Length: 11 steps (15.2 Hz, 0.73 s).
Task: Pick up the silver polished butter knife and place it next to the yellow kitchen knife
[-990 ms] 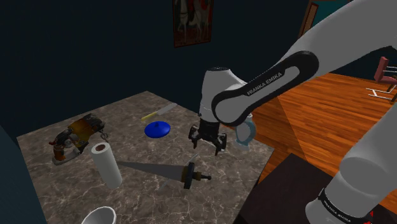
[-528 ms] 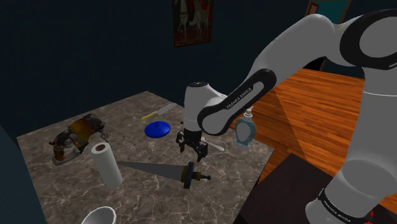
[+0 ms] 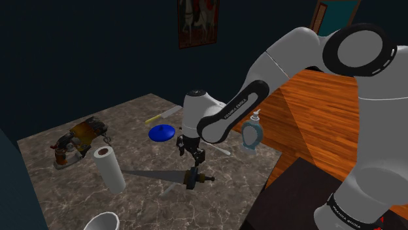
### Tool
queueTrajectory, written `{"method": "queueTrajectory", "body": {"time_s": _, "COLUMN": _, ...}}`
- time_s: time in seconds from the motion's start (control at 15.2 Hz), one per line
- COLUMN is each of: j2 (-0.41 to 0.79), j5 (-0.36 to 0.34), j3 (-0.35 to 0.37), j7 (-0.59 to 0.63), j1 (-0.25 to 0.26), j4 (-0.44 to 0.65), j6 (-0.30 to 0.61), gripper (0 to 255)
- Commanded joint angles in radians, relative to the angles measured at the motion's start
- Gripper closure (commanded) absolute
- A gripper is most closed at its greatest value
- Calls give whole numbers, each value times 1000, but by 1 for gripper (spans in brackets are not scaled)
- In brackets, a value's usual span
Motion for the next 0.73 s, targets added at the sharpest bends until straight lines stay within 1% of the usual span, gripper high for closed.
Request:
{"method": "queueTrajectory", "body": {"time_s": 0.0, "j2": 58, "j5": -15, "j3": -14, "j7": 13, "j1": 17, "j4": -7, "j6": 25, "gripper": 0}}
{"method": "queueTrajectory", "body": {"time_s": 0.53, "j2": 62, "j5": -9, "j3": -29, "j7": 8, "j1": 32, "j4": -6, "j6": 31, "gripper": 0}}
{"method": "queueTrajectory", "body": {"time_s": 0.59, "j2": 82, "j5": -16, "j3": -36, "j7": 11, "j1": 39, "j4": 19, "j6": 25, "gripper": 255}}
{"method": "queueTrajectory", "body": {"time_s": 0.66, "j2": 72, "j5": -5, "j3": -28, "j7": 1, "j1": 32, "j4": 28, "j6": 6, "gripper": 255}}
